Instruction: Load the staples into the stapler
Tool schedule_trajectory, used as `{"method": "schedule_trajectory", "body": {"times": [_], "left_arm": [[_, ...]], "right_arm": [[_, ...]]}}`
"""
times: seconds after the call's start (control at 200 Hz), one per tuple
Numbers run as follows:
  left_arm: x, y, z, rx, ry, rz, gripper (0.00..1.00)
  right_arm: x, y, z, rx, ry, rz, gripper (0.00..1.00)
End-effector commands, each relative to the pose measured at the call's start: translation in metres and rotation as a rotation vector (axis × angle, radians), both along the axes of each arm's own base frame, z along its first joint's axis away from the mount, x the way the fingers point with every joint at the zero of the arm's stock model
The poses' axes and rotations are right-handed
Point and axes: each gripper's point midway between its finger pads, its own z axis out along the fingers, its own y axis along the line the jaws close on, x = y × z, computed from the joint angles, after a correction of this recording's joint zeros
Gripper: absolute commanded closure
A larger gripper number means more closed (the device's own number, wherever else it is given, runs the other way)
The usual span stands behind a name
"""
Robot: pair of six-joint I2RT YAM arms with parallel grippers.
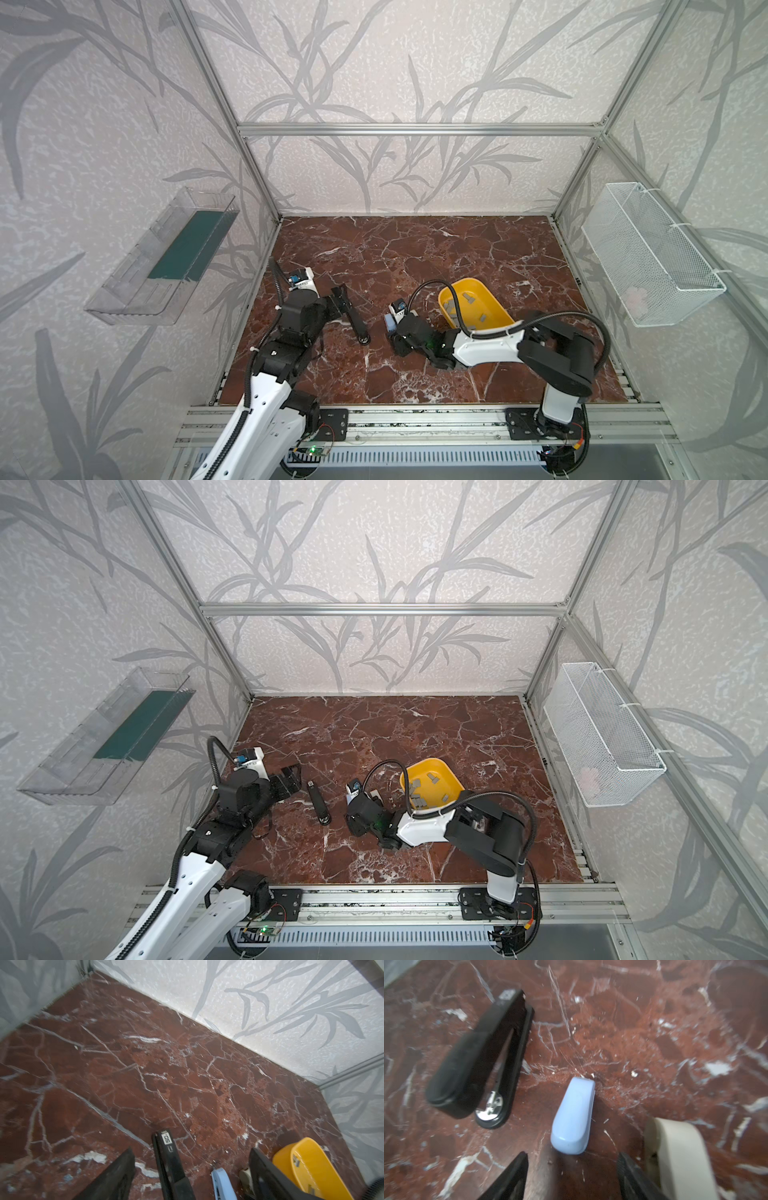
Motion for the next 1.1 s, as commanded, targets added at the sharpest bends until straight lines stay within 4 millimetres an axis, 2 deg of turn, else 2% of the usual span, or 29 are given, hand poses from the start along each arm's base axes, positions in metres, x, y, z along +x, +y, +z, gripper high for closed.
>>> {"method": "schedule_trajectory", "body": {"times": [0.0,0.065,0.105,0.165,0.215,0.265,0.315,0.385,0.49,0.575,0.645,0.7,0.745,0.815,0.85,0.9,0.975,1.045,1.095], "left_arm": [[0.002,0.034,0.011,0.053,-0.008,0.177,0.00],[0.004,0.044,0.008,0.047,-0.018,0.239,0.00],[0.011,0.038,0.007,0.037,-0.072,0.205,0.00],[0.017,0.031,0.011,0.012,-0.180,0.168,0.00],[0.019,0.028,0.015,0.013,-0.267,0.145,0.00],[0.019,0.030,0.018,0.029,-0.319,0.147,0.00],[0.019,0.038,0.018,0.066,-0.327,0.185,0.00],[0.023,0.055,0.015,0.155,-0.299,0.268,0.00],[0.031,0.083,0.001,0.297,-0.192,0.399,0.00],[0.039,0.097,-0.022,0.423,-0.105,0.423,0.00],[0.041,0.110,-0.051,0.547,-0.059,0.457,0.00],[0.031,0.130,-0.068,0.583,-0.055,0.588,0.00],[0.031,0.137,-0.064,0.584,-0.109,0.652,0.00],[0.045,0.122,-0.064,0.591,-0.171,0.542,0.00],[0.051,0.115,-0.065,0.585,-0.185,0.495,0.01],[0.059,0.112,-0.074,0.560,-0.163,0.470,0.00],[0.080,0.108,-0.079,0.583,-0.172,0.424,0.01],[0.097,0.085,-0.097,0.584,-0.110,0.251,0.01],[0.102,0.093,-0.105,0.570,-0.055,0.261,0.01]], "right_arm": [[0.009,-0.031,0.096,0.011,-0.150,-0.064,0.24],[0.024,-0.067,0.136,0.022,-0.215,-0.169,0.22],[0.034,-0.093,0.158,0.045,-0.250,-0.244,0.19],[0.062,-0.149,0.180,0.073,-0.294,-0.394,0.14],[0.079,-0.198,0.186,0.081,-0.308,-0.528,0.10],[0.094,-0.250,0.182,0.065,-0.319,-0.656,0.09],[0.104,-0.290,0.173,0.047,-0.351,-0.731,0.08],[0.111,-0.342,0.144,-0.038,-0.367,-0.830,0.07],[0.113,-0.389,0.101,-0.152,-0.347,-0.924,0.06],[0.119,-0.404,0.060,-0.171,-0.312,-0.942,0.05],[0.126,-0.406,0.031,-0.209,-0.297,-0.937,0.05],[0.135,-0.404,0.031,-0.242,-0.271,-0.930,0.05],[0.140,-0.403,0.032,-0.250,-0.276,-0.925,0.04],[0.146,-0.402,0.039,-0.247,-0.384,-0.899,0.04],[0.144,-0.400,0.031,-0.221,-0.371,-0.885,0.01],[0.151,-0.400,0.036,-0.185,-0.441,-0.864,0.00],[0.155,-0.388,0.026,-0.206,-0.351,-0.801,0.00],[0.159,-0.385,0.027,-0.200,-0.376,-0.781,0.00],[0.160,-0.385,0.029,-0.196,-0.385,-0.782,0.00]]}}
